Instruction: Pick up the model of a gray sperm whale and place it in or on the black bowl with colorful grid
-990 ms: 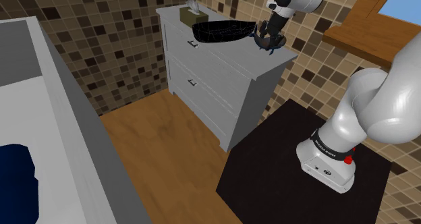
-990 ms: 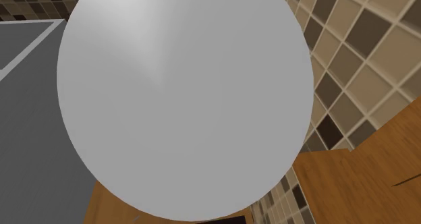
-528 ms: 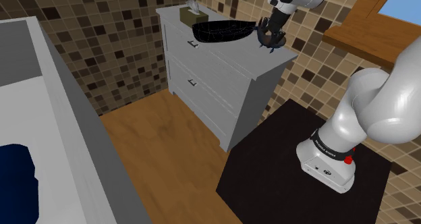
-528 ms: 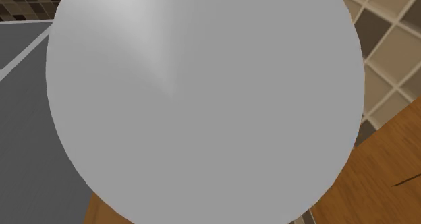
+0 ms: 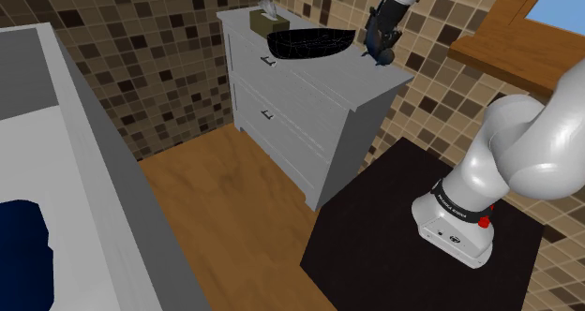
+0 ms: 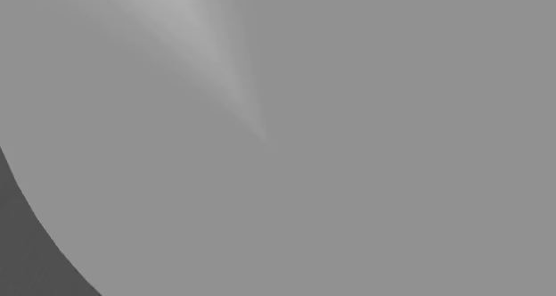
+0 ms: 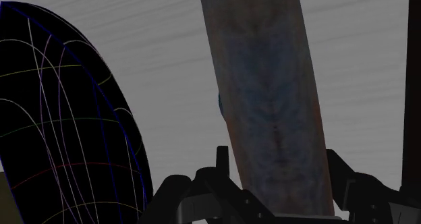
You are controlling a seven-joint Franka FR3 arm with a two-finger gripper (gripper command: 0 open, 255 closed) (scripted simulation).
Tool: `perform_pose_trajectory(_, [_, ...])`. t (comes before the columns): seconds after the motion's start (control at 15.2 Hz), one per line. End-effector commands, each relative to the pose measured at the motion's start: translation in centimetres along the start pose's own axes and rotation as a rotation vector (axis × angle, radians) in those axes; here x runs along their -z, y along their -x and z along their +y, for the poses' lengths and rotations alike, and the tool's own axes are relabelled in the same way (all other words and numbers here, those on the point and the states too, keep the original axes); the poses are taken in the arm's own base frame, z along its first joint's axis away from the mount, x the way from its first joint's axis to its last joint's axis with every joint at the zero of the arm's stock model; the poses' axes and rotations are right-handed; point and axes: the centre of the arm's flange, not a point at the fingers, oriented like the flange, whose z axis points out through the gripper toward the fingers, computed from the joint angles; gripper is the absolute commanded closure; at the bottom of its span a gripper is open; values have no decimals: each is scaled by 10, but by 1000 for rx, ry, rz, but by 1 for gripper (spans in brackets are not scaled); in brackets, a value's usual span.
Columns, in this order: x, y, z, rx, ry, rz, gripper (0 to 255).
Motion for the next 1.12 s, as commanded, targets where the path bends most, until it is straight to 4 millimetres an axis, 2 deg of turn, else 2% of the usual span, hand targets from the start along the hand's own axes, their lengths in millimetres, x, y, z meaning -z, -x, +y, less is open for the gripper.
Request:
perform_pose_trajectory(0.0, [11,-1,2,0,0,0,255])
perform_pose_trajectory(1.06, [94,-13,14,0,0,0,255])
